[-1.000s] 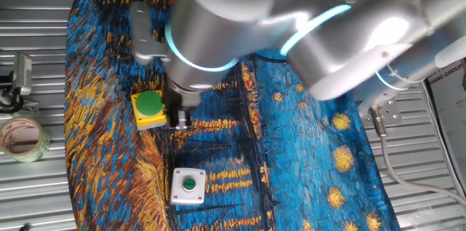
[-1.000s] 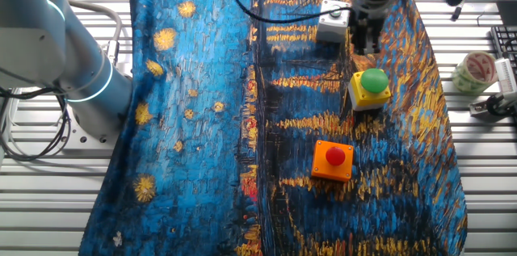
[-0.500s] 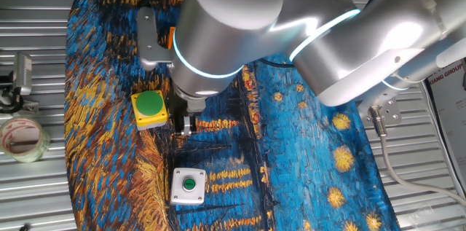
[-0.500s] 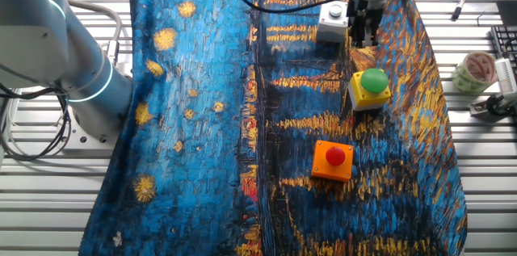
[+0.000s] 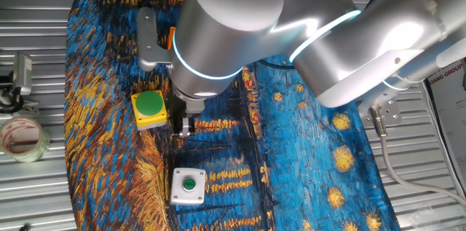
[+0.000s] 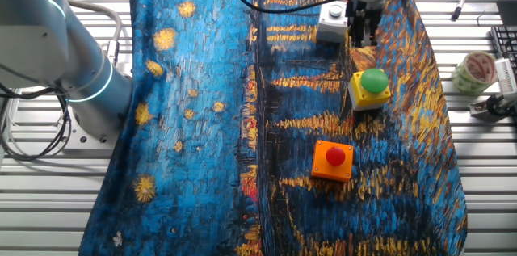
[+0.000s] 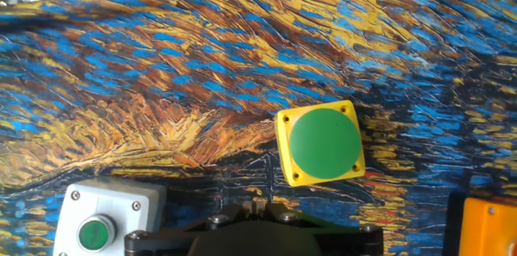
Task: Press three buttons from left to right in sequence
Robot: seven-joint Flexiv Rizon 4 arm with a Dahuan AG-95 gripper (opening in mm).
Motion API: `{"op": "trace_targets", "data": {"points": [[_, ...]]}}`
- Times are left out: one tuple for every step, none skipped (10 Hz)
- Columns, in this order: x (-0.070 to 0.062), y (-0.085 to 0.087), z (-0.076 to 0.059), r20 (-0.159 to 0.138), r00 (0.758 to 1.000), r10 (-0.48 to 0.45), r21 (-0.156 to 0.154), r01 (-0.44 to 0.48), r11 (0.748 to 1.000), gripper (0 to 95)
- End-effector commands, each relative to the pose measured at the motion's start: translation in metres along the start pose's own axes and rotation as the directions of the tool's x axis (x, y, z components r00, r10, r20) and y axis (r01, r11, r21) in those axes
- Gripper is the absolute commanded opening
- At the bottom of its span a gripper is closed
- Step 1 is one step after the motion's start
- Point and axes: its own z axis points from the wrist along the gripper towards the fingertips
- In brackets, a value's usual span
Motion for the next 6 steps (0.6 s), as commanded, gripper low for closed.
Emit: {"op": "trace_targets", "data": {"points": [[0.0024,-0.0013,-0.0017,0.010,1.000,-0.014,-0.002,0.014,1.000,0.0],[0.0025,-0.0014,-0.0019,0.006,1.000,-0.012,0.001,0.012,1.000,0.0],[0.0025,-0.0014,-0.0014,-0.002,1.000,-0.004,0.003,0.004,1.000,0.0],[0.0026,-0.0015,-0.0014,0.001,1.000,0.000,0.005,0.000,1.000,0.0],[0.0026,-0.0015,-0.0014,0.003,1.000,0.001,0.002,-0.001,1.000,0.0],[0.0026,-0.0015,-0.0014,0.004,1.000,0.001,-0.001,-0.001,1.000,0.0]]}}
